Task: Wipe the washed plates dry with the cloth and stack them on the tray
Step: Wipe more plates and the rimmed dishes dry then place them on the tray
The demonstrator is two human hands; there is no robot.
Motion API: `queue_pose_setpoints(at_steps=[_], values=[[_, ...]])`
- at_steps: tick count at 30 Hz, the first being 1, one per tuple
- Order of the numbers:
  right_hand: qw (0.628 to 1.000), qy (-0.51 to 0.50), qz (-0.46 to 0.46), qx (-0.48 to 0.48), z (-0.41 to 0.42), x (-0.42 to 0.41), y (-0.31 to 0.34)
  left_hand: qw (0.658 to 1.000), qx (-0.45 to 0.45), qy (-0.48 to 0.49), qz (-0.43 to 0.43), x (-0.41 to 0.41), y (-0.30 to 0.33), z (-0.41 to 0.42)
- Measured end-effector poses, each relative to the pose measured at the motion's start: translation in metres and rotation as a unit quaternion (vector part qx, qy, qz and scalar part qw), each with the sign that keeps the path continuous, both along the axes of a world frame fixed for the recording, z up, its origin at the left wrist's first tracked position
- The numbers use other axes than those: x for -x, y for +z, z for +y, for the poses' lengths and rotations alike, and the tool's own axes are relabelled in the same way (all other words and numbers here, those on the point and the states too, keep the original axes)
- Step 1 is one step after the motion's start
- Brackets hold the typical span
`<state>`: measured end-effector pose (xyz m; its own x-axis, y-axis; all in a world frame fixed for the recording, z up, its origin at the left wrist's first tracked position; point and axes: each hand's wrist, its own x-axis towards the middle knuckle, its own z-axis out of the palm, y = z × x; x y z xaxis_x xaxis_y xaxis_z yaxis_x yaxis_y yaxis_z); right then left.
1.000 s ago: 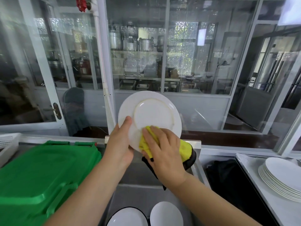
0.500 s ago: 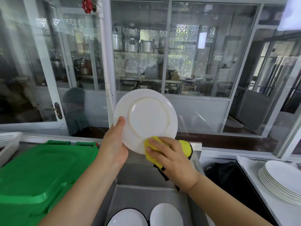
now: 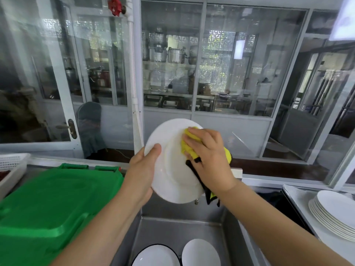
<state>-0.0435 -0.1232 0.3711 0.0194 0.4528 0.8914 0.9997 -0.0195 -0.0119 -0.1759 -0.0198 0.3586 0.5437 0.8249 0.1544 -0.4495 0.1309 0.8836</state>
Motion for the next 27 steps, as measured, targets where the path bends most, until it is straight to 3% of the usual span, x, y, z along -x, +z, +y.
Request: queue_pose_setpoints(at_steps=[7, 12, 20, 27], values=[[0.991, 0.094, -0.074, 0.062, 0.016, 0.047, -0.039, 1.000, 0.009, 0.001, 0.003, 0.023, -0.008, 0.027], [0.994, 0.042, -0.045, 0.088, -0.007, 0.033, -0.060, 1.000, 0.008, -0.017, 0.021, 0.031, -0.020, 0.044], [0.995, -0.083, -0.008, 0.059, -0.028, 0.021, -0.041, 0.993, 0.013, -0.097, 0.063, -0.003, -0.045, 0.013], [0.993, -0.077, -0.020, 0.091, -0.079, 0.014, -0.068, 0.987, 0.023, -0.142, 0.074, -0.047, -0.043, -0.038]])
